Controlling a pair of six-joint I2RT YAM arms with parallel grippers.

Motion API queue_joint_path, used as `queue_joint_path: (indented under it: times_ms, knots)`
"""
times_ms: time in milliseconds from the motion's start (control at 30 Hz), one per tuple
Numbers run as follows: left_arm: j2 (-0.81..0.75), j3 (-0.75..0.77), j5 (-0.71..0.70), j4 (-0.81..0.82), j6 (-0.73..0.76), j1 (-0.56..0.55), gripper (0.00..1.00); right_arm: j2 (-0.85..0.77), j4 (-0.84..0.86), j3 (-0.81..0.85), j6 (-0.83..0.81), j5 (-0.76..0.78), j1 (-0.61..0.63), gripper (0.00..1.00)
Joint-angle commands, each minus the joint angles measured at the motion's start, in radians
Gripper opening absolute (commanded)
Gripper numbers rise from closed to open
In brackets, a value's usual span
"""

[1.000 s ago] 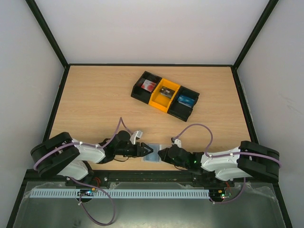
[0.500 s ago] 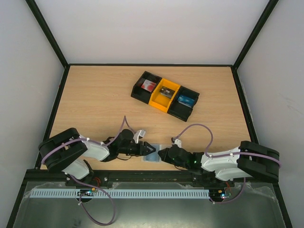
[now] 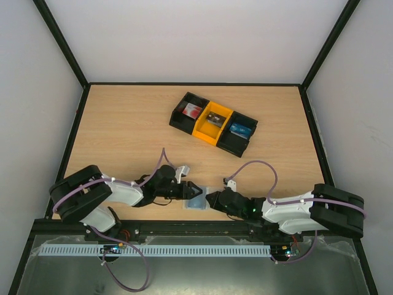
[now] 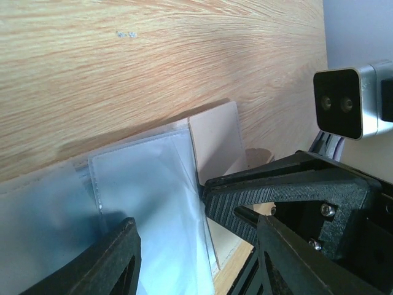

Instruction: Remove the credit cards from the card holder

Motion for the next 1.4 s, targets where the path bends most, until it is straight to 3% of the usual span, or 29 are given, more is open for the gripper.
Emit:
queue_joint_path:
  times_ms: [0,267,500,900,1033,1200,1367]
  knots:
    - [-0.007,0.001,-0.049,-0.080,0.038,-0.006,0.55,-0.012,-0.034,-0.013,-0.006,0.048,0.006,0.11]
    - [-0.079,-0.014,-0.078,-0.123,0.034,-0.006,0.55,-0.029,-0.089,0.019,-0.011,0.048,0.006,0.12]
    - [-0.113,-0.042,-0.099,-0.138,0.031,-0.006,0.57,-0.045,-0.137,0.092,-0.020,0.044,0.006,0.22]
    - [-0.114,-0.050,-0.107,-0.151,0.046,-0.006,0.57,0.119,-0.135,0.149,-0.024,-0.007,0.006,0.27]
    - [-0.125,-0.056,-0.113,-0.166,0.051,-0.006,0.57,0.145,-0.204,0.158,-0.021,0.029,0.006,0.21]
    - [-0.128,-0.070,-0.118,-0.159,0.051,-0.006,0.57,0.137,-0.167,0.099,0.001,0.042,0.006,0.08]
    - [-0.120,-0.074,-0.113,-0.145,0.051,-0.006,0.57,0.116,-0.080,0.044,0.023,0.048,0.006,0.04]
